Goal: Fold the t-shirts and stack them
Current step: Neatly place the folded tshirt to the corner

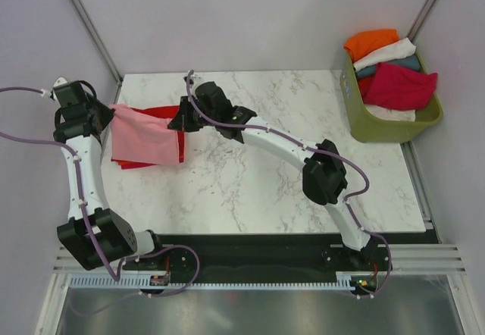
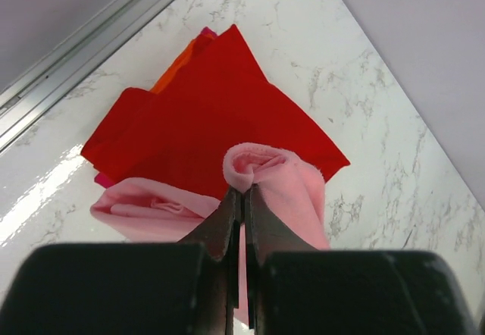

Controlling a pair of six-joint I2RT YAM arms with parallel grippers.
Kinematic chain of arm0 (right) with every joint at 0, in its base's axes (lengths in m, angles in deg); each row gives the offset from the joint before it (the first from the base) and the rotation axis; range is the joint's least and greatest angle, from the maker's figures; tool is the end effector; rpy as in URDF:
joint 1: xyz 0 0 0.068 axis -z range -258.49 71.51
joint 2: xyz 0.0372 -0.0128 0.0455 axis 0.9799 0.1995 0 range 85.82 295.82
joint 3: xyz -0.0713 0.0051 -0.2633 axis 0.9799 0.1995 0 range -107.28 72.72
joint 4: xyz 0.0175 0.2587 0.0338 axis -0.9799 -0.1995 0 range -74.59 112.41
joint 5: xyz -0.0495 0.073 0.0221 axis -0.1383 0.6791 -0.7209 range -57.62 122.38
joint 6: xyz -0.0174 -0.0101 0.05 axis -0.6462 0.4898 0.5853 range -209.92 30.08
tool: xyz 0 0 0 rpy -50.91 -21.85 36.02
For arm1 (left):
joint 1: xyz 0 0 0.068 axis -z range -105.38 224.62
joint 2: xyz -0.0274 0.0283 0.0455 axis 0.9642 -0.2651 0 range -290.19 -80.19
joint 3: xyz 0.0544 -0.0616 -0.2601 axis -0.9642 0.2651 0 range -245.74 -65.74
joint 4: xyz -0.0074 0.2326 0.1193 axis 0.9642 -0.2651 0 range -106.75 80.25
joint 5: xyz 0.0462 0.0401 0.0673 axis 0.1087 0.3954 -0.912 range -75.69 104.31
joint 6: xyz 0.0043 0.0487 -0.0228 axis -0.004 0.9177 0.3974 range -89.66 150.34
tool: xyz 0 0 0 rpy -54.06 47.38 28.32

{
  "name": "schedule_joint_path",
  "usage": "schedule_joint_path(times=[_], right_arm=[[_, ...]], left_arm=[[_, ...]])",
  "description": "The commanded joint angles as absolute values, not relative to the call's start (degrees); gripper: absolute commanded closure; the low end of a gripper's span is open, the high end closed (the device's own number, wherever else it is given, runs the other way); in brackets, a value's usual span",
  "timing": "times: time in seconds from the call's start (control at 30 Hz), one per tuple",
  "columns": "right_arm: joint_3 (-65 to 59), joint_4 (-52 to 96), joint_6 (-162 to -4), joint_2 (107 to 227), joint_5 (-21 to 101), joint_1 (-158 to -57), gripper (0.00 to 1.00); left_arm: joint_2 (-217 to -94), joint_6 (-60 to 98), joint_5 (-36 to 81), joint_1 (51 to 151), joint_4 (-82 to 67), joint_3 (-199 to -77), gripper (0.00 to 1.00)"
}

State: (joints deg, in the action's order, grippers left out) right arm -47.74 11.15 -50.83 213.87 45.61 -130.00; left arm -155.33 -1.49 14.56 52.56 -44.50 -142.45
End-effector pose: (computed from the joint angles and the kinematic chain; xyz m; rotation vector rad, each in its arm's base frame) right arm 0.3275 0.4247 0.3134 -0.4009 2.0717 1.2408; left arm 0.2664 0.1078 0.3754 -0.9728 1.9190 -0.1040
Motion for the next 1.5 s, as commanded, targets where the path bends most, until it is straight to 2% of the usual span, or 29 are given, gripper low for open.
schedule_joint_path(times=[0.0,0.4,0.73,1.47], right_arm=[[-52.8,13.4,-49.0,216.7,44.9,-130.3,1.00],[-58.0,15.3,-50.5,221.3,39.5,-130.3,1.00],[-61.6,17.2,-49.9,226.2,38.4,-129.0,1.00],[-64.9,31.5,-40.6,236.6,42.2,-122.2,1.00]], left_arm=[[-155.0,0.5,9.1,51.9,-42.9,-143.7,0.98],[-160.6,1.3,6.0,51.2,-42.1,-145.9,0.98],[-166.1,0.6,8.1,50.5,-39.2,-148.5,0.98],[-181.2,-1.0,12.8,50.5,-35.9,-158.4,0.98]])
